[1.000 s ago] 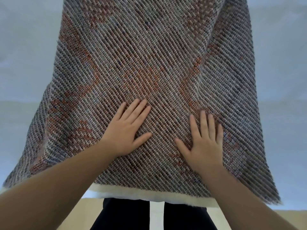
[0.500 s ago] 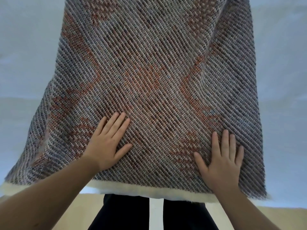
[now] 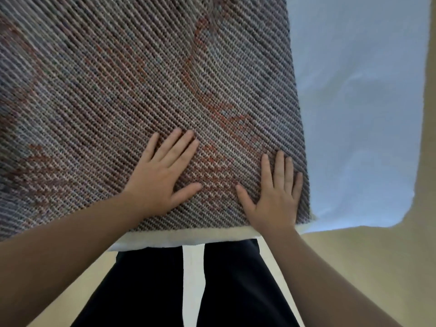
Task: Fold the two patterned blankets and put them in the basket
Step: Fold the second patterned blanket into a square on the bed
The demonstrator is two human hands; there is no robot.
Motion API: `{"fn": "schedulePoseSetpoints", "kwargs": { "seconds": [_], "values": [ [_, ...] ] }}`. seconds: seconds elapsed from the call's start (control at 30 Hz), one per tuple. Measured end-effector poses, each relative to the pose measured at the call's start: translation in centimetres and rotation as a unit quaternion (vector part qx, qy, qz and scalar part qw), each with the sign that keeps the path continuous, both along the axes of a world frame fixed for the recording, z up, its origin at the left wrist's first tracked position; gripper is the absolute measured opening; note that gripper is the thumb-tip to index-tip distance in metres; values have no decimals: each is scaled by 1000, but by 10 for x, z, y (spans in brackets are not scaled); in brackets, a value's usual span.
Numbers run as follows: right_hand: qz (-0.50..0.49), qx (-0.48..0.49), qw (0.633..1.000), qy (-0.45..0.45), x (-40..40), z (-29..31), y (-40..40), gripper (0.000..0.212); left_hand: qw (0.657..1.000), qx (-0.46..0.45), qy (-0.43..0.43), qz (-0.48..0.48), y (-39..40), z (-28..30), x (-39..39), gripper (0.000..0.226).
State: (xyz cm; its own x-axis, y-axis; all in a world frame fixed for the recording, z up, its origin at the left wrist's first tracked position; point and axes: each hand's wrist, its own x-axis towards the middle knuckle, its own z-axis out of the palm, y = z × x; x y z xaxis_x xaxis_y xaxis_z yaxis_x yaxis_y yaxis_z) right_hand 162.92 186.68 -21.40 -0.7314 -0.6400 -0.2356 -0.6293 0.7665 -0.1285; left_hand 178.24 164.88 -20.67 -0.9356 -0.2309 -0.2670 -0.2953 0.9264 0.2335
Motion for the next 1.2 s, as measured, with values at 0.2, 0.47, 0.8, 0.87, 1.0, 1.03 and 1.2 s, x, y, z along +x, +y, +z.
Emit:
{"fn": "schedulePoseSetpoints", "kwargs": {
  "seconds": [0.2,0.47,0.8,0.87,1.0,1.03,1.2],
  "values": [
    [-1,-27,1000,10,-8,0,17,83,995,-6,9,-98,43,-6,-70,84],
    [-71,-40,996,-22,-17,11,30,80,992,-19,12,-123,69,-8,-100,81],
    [-67,-77,995,-19,-18,24,37,67,991,-29,18,-130,75,-10,-105,80],
    [-53,-72,996,-14,-18,24,39,65,991,-33,18,-130,75,-9,-105,80],
    [-44,-84,995,-20,-20,26,41,64,991,-36,22,-131,77,-8,-107,79],
    [-43,-96,994,-29,-20,27,43,65,990,-36,23,-131,79,-8,-107,78],
    [-31,-151,981,-119,-27,41,51,73,987,-38,25,-151,84,-6,-107,76]
  ]
}}
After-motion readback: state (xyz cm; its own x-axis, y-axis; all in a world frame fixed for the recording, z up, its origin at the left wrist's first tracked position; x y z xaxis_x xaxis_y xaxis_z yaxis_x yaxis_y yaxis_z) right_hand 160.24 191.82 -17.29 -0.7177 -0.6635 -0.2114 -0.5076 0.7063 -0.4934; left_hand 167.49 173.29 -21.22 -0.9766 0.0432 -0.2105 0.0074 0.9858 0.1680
